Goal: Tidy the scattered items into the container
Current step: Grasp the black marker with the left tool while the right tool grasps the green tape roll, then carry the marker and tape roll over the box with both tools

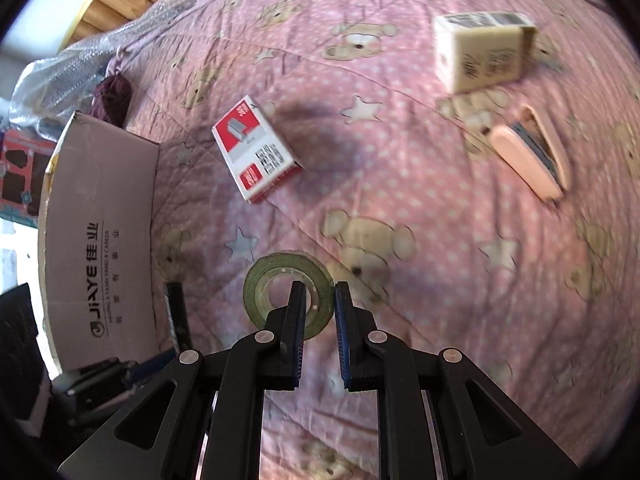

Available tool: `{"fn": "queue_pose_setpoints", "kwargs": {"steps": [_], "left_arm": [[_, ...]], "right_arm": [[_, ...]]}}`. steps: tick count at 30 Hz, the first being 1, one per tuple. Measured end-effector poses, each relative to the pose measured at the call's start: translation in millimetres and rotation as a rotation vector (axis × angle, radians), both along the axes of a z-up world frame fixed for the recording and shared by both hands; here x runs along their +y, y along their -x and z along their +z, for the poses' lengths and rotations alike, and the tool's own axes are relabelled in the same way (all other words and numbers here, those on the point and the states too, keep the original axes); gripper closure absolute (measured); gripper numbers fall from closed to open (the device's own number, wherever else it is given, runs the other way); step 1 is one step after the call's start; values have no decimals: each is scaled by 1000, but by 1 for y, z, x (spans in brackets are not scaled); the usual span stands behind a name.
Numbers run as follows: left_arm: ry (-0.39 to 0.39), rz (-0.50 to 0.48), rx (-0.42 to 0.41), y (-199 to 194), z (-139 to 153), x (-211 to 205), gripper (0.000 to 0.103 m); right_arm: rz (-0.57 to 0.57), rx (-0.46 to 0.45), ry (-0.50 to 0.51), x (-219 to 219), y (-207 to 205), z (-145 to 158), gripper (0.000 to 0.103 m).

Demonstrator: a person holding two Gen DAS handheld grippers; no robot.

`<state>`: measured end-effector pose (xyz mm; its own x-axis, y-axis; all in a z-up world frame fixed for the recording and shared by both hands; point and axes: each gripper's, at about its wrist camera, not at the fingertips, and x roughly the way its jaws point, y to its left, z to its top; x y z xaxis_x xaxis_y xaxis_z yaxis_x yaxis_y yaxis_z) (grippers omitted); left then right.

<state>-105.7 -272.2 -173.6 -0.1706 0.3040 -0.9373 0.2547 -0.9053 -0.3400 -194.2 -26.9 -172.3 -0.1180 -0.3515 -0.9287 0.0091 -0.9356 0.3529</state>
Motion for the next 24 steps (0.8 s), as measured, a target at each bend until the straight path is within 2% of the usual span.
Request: {"fn": "queue_pose_setpoints", "kwargs": {"steps": [7, 24], "left_arm": [[26, -27, 60, 7, 24, 12, 89], [46, -35, 192, -24, 69, 16, 89]], "right_arm": [[-24, 23, 20, 16, -31, 19, 89], [-19, 82, 25, 9, -91, 58, 89]]}}
